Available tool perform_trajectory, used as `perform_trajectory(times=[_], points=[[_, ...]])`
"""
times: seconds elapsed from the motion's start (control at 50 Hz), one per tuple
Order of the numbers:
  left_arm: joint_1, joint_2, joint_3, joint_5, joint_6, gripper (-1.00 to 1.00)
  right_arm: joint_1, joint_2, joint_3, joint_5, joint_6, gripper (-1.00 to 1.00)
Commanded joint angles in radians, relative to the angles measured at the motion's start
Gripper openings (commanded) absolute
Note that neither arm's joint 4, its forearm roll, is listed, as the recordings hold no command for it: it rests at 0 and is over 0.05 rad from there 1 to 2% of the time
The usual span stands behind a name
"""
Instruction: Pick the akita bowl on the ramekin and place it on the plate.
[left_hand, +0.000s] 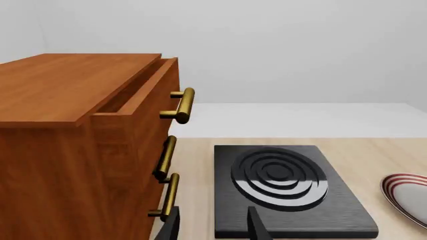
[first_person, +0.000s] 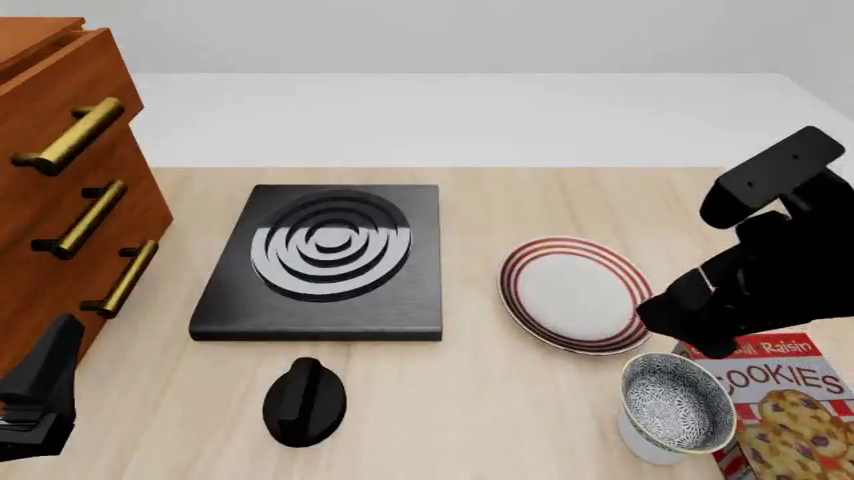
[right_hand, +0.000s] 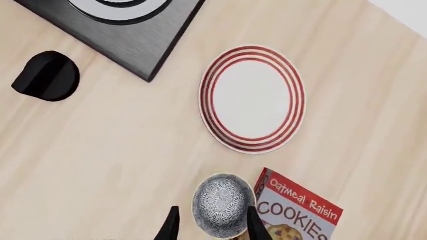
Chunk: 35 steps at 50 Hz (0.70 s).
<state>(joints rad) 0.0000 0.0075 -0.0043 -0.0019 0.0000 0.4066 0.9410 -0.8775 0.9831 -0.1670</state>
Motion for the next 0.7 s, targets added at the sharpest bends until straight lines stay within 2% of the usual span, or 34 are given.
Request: perform_trajectory(times=[0.02,0.08,0.18,0.24,0.34,0.36,0.7], points=[[0.000,0.000,0.000,0.000,0.000,1.00,0.016,0.096,-0.007,-0.018,-0.005,1.00],[0.000,0.000,0.000,0.000,0.000,1.00,0.030,0.116,-0.013,-0.017,0.005,1.00],[0.000,0.000,0.000,0.000,0.000,1.00,0.028,0.137,-0.010,-0.030,-0.009,1.00],[0.000,0.000,0.000,0.000,0.000,1.00,0.052,0.141,0.013,-0.040,0.015,1.00],[0.000,0.000,0.000,0.000,0.000,1.00,0.035,0.149,0.046,-0.060,0.011,1.00],[0.000,0.000,0.000,0.000,0.000,1.00,0.042,0.149,0.046,-0.062,0.028,1.00],[0.000,0.000,0.000,0.000,0.000,1.00,0.087,0.152,0.138,-0.108,0.075,1.00]])
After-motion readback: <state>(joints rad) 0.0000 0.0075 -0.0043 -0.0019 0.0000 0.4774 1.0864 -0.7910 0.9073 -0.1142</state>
